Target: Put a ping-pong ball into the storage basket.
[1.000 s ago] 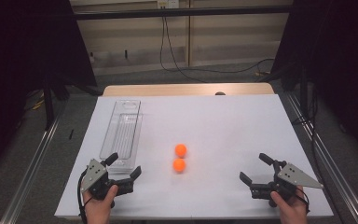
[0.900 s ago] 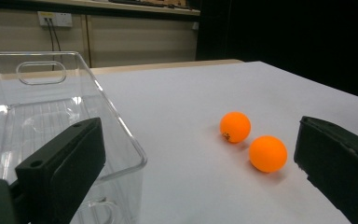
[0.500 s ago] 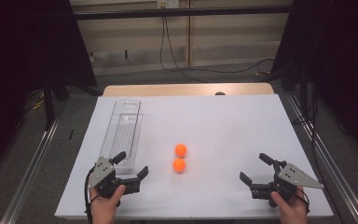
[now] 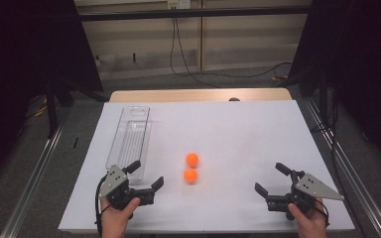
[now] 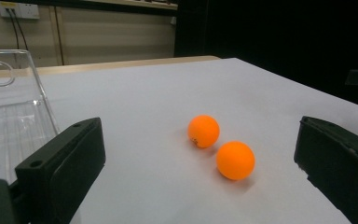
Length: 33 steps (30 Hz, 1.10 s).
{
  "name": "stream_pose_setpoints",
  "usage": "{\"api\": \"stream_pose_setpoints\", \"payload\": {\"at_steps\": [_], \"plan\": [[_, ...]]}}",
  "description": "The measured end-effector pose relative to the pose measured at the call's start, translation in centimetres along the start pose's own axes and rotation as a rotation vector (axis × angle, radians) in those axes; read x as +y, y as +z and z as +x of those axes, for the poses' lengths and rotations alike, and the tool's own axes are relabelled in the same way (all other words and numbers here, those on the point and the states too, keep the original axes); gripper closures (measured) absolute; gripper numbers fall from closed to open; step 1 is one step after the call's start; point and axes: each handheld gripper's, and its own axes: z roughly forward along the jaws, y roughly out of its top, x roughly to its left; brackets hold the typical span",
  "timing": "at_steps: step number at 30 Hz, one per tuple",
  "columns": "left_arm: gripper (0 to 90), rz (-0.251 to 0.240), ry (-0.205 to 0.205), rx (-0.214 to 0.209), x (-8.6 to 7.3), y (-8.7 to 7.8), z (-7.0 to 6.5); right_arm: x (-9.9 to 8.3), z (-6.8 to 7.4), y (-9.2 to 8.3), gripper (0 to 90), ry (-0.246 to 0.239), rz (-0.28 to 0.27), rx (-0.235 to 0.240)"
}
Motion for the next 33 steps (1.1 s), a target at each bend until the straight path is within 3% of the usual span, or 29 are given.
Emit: {"api": "stream_pose_setpoints", "payload": {"at_steps": [12,33], "plan": [[1.9,0.028,0.007,-0.044,0.2,1.7,-0.8,0.0,0.0,0.0,1.4,-0.001,-0.002,0.005],[2.0,0.048,0.006,-0.051,0.3,2.9,-1.5,0.0,0.1,0.1,1.6,-0.005,-0.002,0.010]]}}
